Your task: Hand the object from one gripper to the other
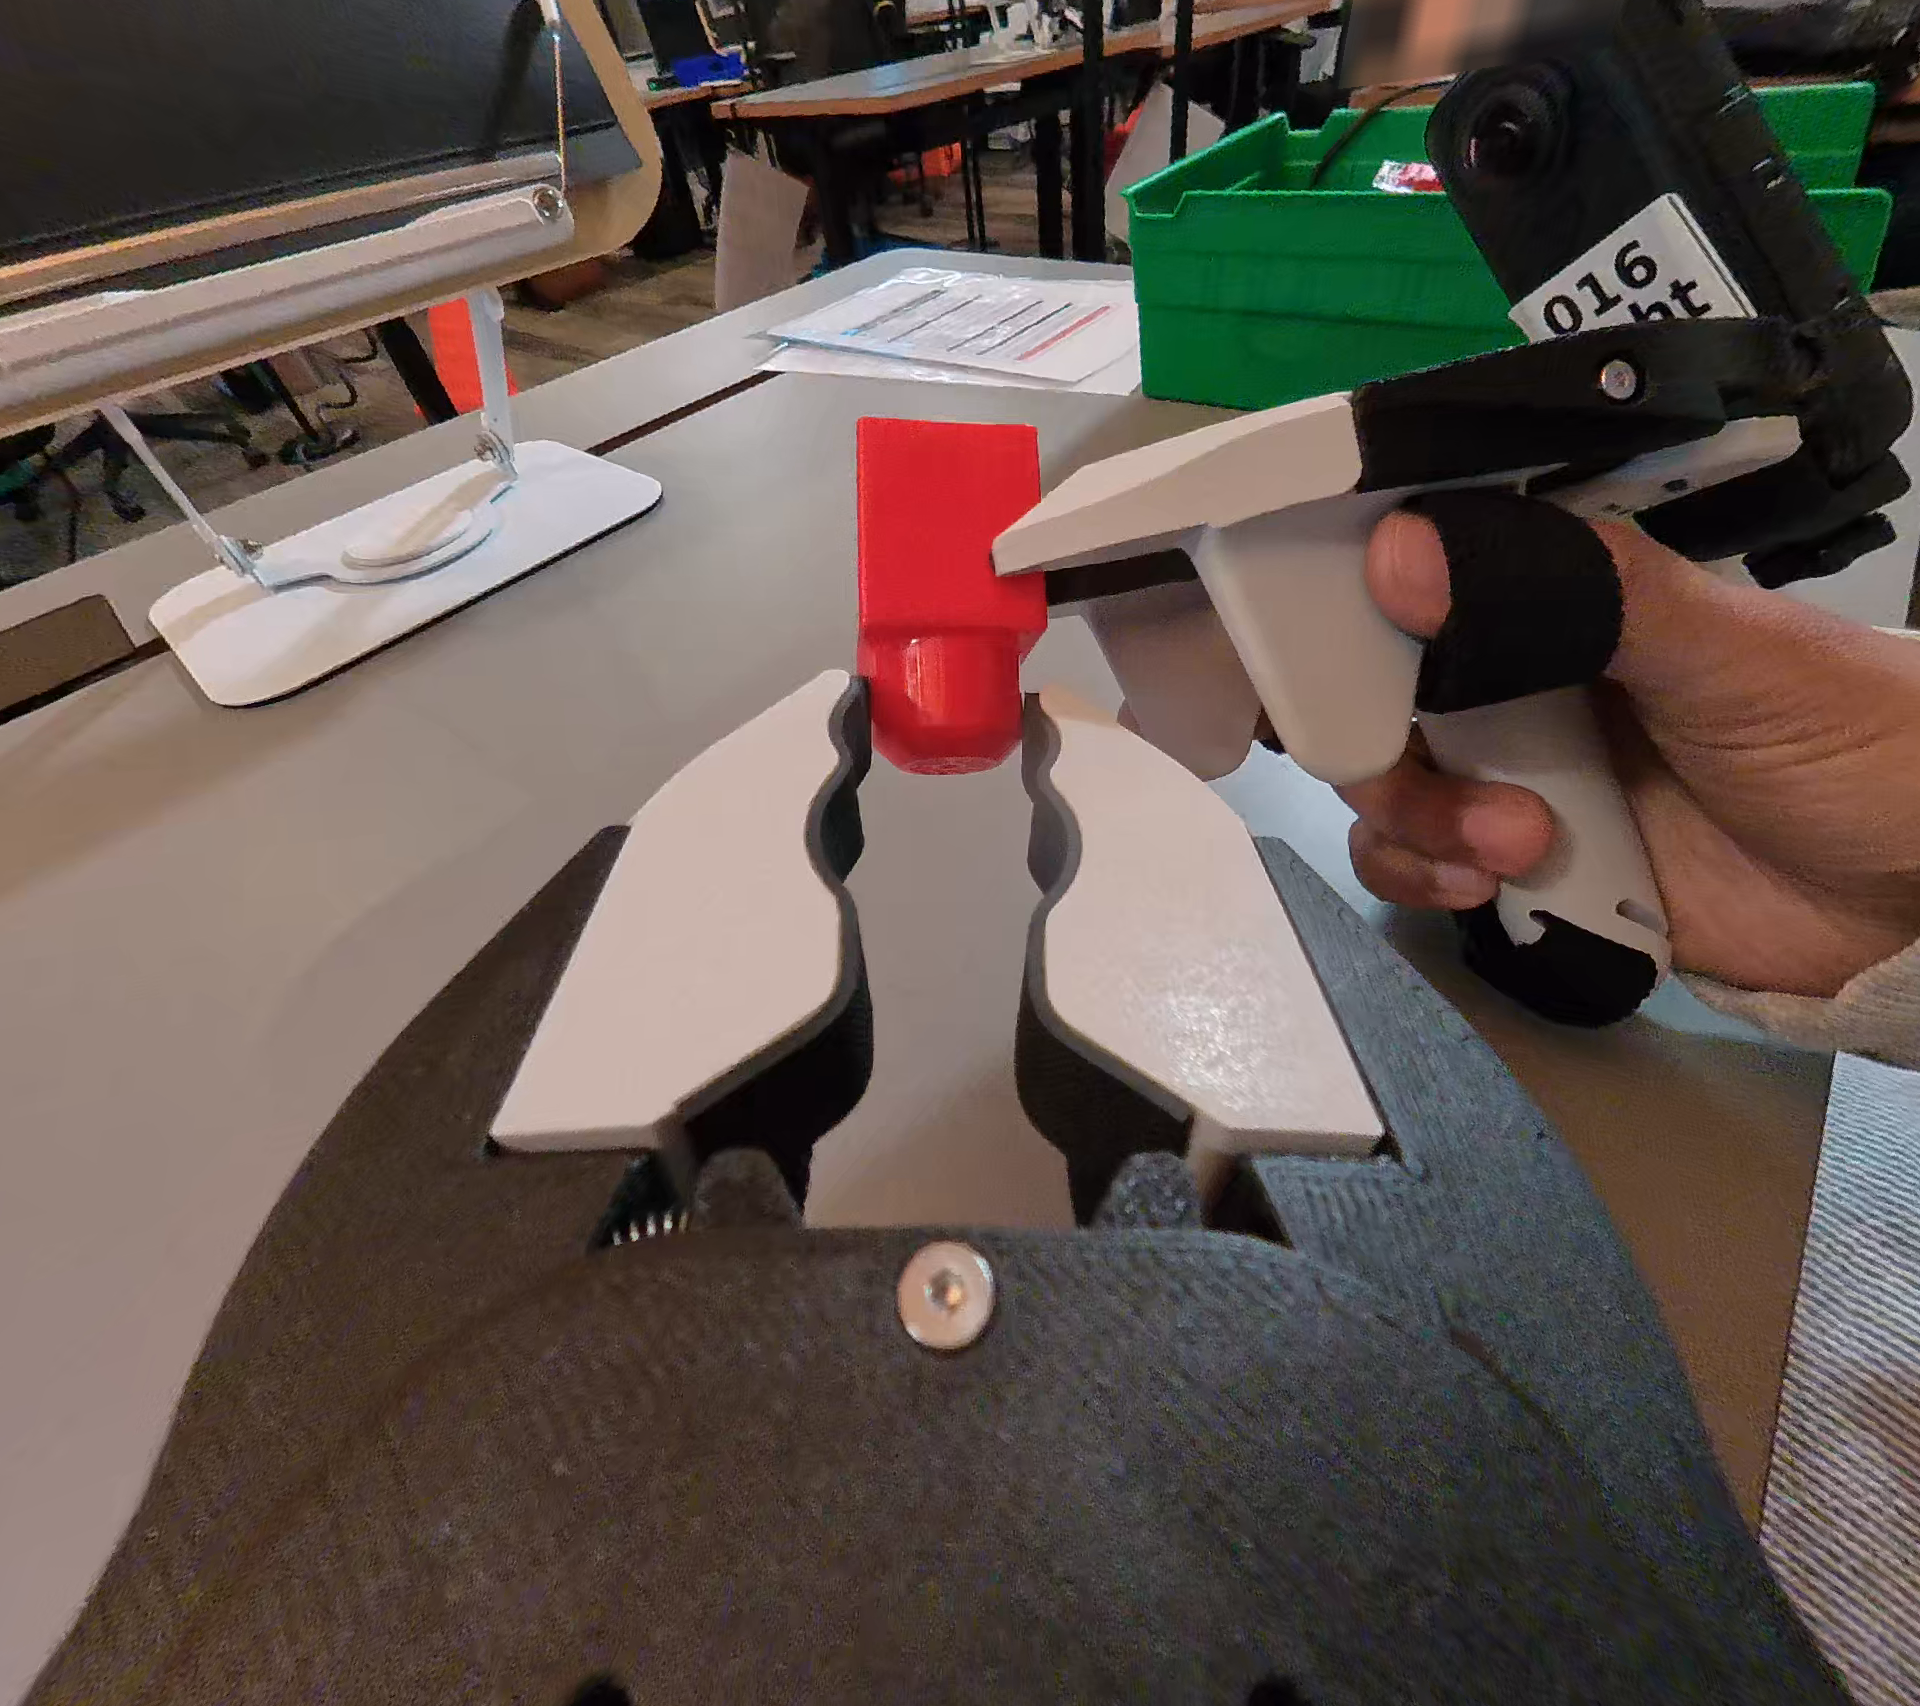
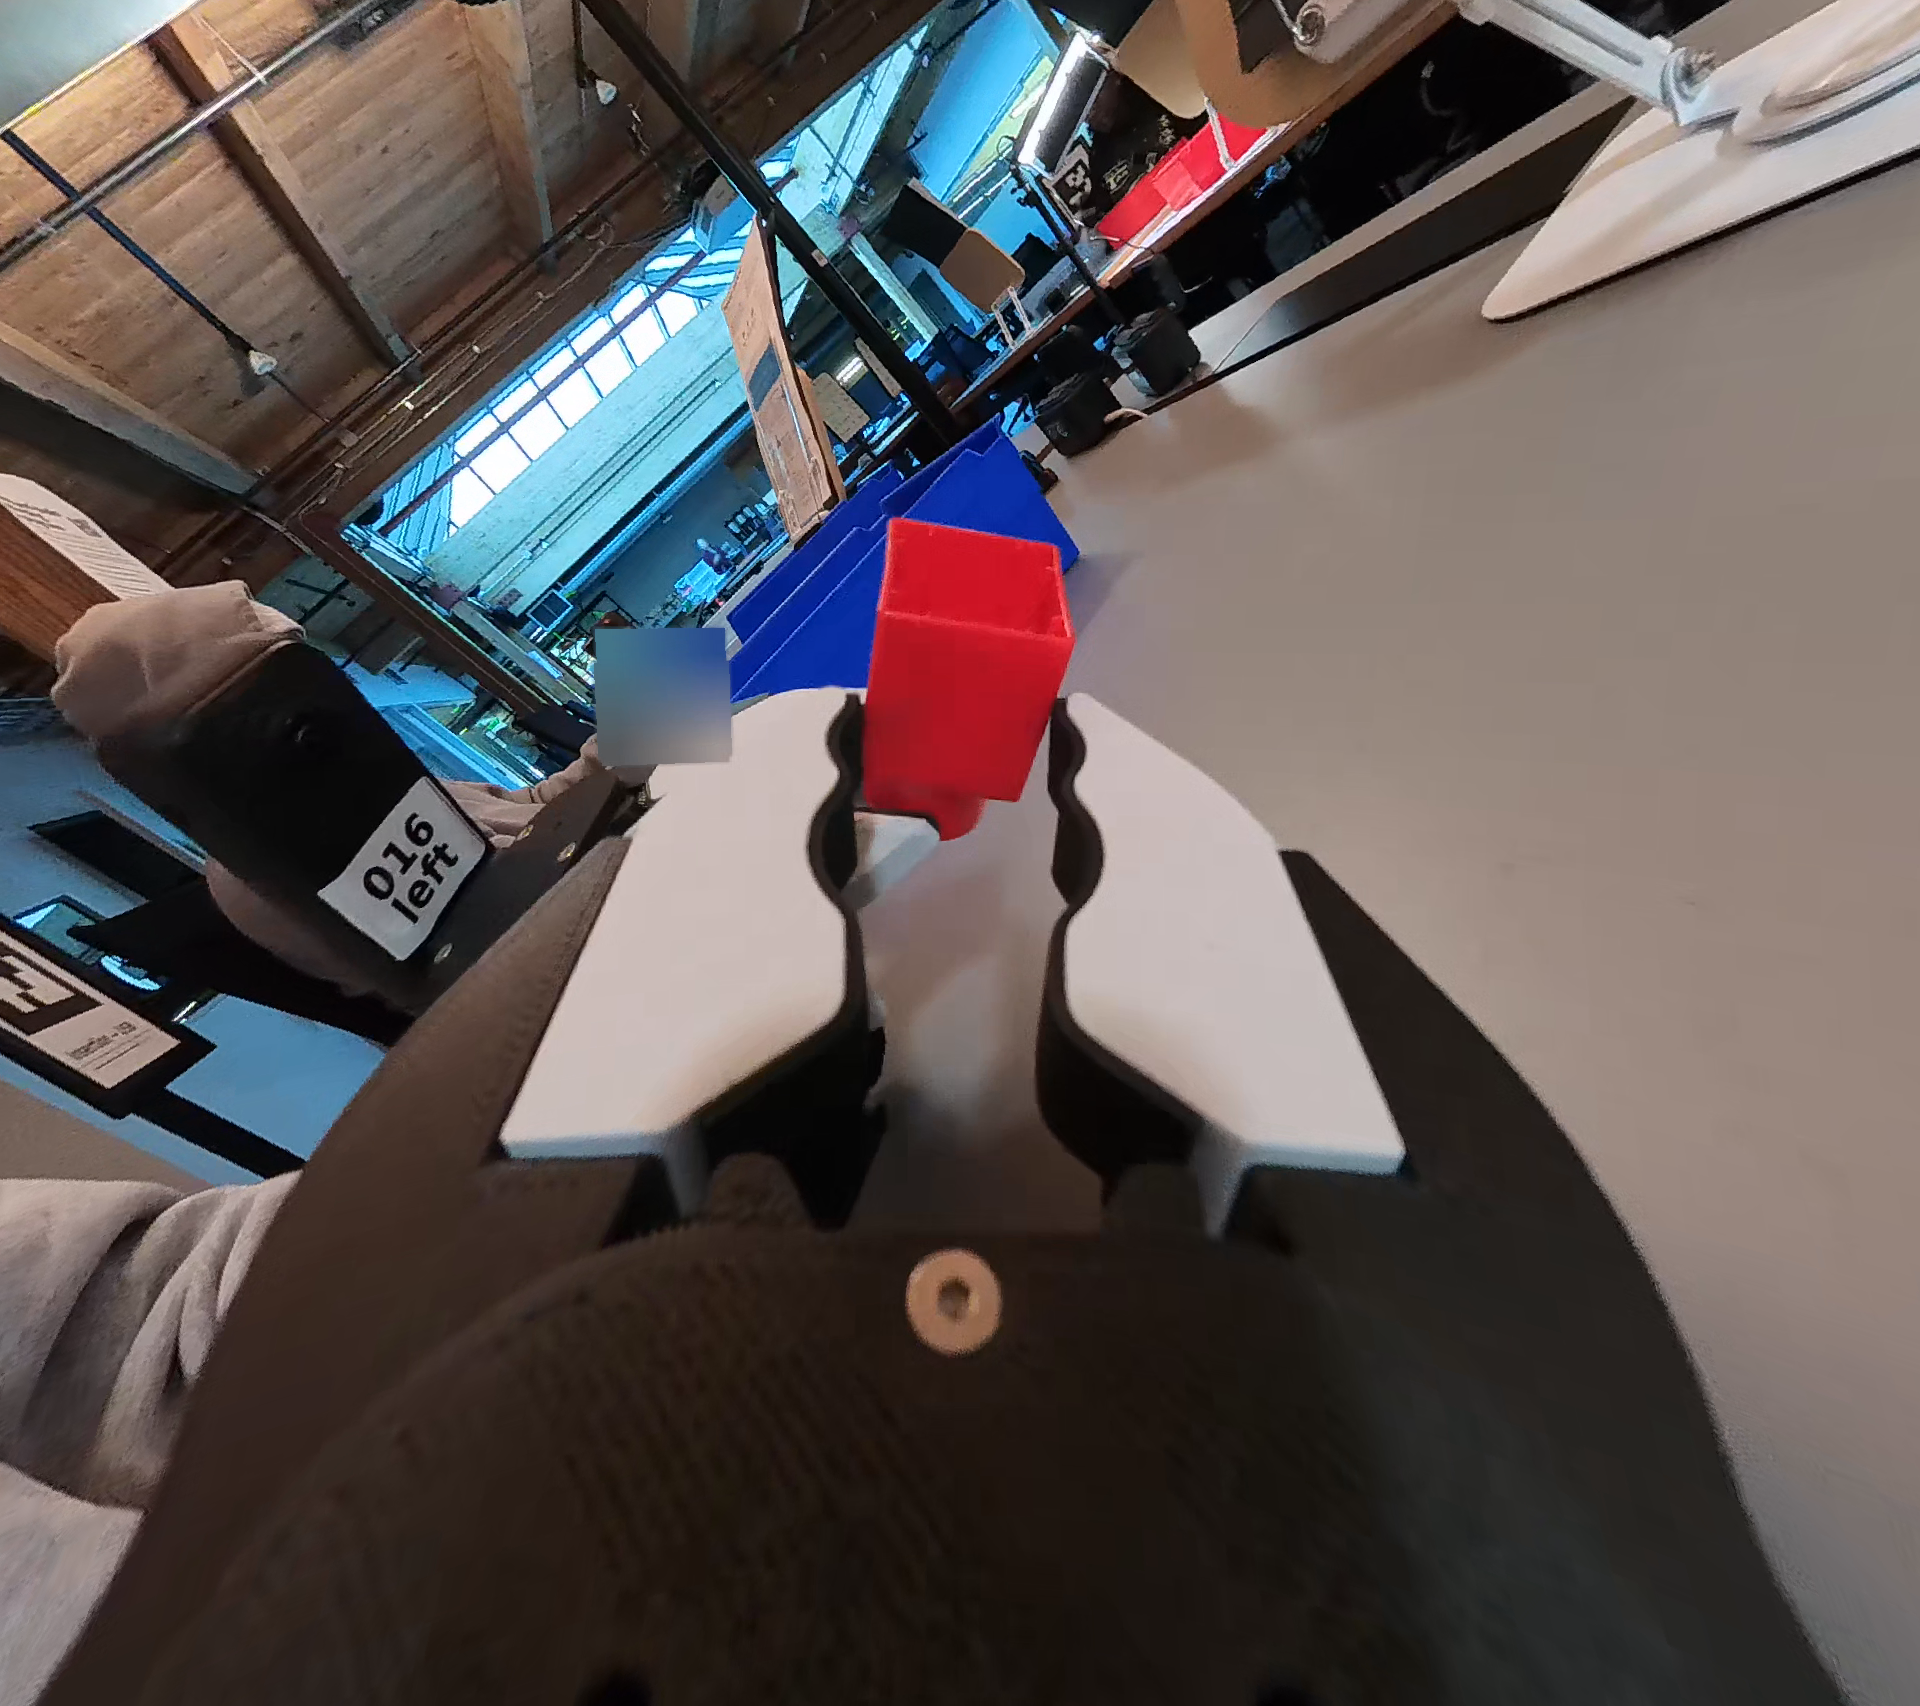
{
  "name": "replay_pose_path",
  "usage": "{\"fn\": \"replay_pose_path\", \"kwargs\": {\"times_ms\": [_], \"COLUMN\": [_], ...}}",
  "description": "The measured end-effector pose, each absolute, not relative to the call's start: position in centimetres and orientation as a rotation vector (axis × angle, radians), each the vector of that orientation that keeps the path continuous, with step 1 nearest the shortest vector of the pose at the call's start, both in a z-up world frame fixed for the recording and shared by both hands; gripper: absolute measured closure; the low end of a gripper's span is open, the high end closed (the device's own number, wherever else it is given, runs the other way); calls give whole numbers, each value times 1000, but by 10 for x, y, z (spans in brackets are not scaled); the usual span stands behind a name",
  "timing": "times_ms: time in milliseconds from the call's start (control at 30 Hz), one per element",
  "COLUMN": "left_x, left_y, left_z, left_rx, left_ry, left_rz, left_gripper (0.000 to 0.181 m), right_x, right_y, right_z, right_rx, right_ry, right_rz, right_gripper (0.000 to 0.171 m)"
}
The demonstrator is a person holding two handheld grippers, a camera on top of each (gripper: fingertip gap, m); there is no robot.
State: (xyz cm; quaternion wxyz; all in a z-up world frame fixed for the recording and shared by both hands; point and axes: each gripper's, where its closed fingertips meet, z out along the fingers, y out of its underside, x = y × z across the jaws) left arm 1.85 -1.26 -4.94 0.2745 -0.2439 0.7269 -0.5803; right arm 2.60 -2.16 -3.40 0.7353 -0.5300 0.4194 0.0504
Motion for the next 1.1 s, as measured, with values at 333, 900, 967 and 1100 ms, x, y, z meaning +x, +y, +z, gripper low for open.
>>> {"fn": "replay_pose_path", "kwargs": {"times_ms": [333,900,967,1100], "left_x": [17,30,30,29], "left_y": [-14,1,1,0], "left_z": [-53,-59,-59,-57], "left_rx": [-705,-940,-945,-953], "left_ry": [1996,2005,2010,2015], "left_rz": [-1662,-1741,-1750,-1798], "left_gripper": [154,144,144,143], "right_x": [29,41,41,36], "right_y": [-24,-54,-55,-53], "right_z": [-38,-31,-30,-26], "right_rx": [-1180,-1253,-1267,-1305], "right_ry": [936,857,837,763], "right_rz": [150,106,101,110], "right_gripper": [137,137,137,137]}}
